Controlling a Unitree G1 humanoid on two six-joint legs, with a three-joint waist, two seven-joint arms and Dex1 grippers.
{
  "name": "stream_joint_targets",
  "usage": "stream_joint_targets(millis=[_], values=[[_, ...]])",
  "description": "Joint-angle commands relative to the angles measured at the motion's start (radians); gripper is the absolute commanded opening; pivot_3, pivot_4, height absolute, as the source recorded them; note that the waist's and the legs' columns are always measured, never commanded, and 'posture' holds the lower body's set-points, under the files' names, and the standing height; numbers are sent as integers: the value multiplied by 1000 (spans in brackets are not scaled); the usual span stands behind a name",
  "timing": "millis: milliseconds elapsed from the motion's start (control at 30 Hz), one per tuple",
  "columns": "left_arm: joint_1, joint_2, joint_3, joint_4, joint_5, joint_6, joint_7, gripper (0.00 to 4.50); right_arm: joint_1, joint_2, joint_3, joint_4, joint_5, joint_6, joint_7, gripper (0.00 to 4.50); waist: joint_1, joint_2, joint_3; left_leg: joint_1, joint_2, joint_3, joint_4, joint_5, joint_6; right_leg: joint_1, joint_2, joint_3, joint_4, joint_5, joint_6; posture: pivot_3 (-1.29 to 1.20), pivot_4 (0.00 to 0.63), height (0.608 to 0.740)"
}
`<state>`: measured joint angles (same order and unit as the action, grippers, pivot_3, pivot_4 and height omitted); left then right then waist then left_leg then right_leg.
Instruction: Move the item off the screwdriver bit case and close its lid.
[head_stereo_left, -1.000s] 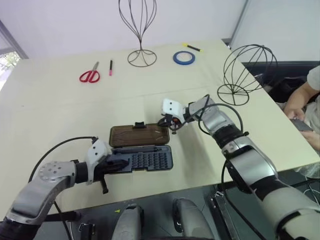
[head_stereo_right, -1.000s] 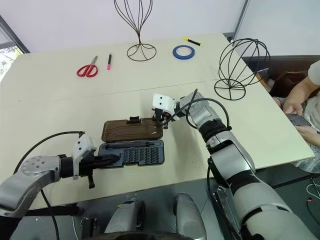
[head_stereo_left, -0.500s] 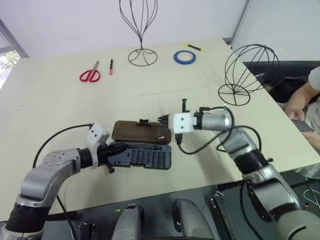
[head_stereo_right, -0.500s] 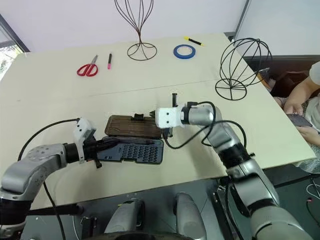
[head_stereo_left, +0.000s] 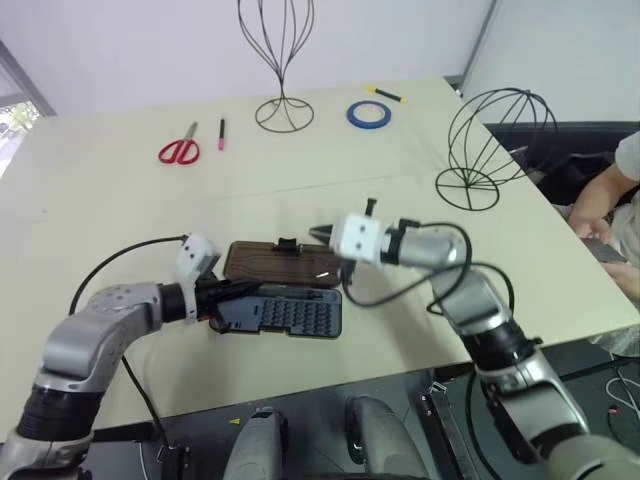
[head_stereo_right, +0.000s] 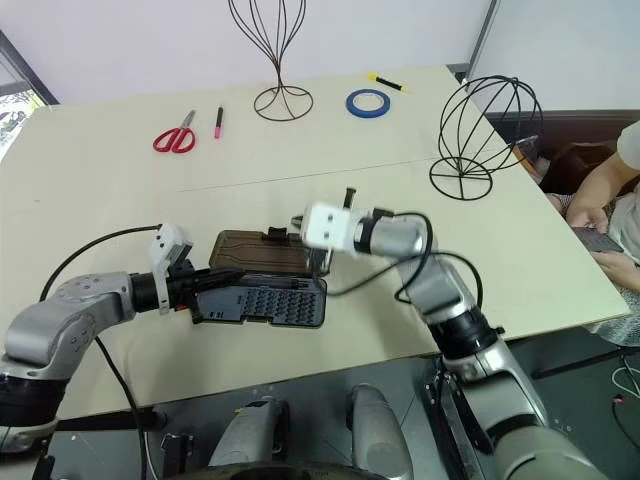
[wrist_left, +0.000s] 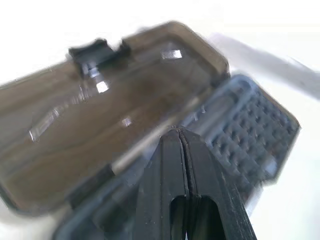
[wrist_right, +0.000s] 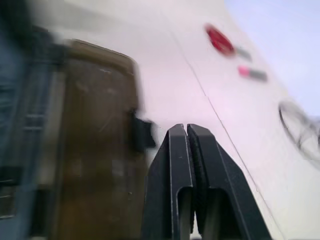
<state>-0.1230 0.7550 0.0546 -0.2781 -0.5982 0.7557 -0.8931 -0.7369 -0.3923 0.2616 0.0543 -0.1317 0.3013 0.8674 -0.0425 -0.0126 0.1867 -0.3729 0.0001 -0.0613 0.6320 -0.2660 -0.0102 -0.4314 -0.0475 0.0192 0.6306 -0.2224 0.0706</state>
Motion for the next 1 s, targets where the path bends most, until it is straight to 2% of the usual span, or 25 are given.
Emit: stream_joint_targets(millis=[33,200,300,500,1000], values=[[44,35,14,-65,-11,-17,-43,0,-99,6,-6,107,54,155,65,60,1,0,0,0,0,0,0,0,0,0,0,0,0,0,0,0,150,740],[107,55,24,-88,10,-40,-50,0,-185,0,43,264,50,178,135,60,1,0,0,-1,0,1,-1,0,0,0,-1,0,-1,0,0,0,150,740],[124,48,25,-95,13,-46,-30,0,-210,6,62,334,46,158,161,1371,0,0,0,-1,0,1,-1,0,0,0,-1,0,-1,0,0,0,150,740],[150,43,10,-114,27,-62,-12,0,-254,18,112,433,13,64,185,4437,-2,0,0,-1,0,1,-1,0,0,-1,-1,0,0,1,2,0,150,740],[129,31,1,-114,30,-59,21,0,-321,64,120,727,-16,-38,184,4437,-1,0,0,-1,0,1,-1,0,0,-1,-1,0,0,2,3,0,150,740]])
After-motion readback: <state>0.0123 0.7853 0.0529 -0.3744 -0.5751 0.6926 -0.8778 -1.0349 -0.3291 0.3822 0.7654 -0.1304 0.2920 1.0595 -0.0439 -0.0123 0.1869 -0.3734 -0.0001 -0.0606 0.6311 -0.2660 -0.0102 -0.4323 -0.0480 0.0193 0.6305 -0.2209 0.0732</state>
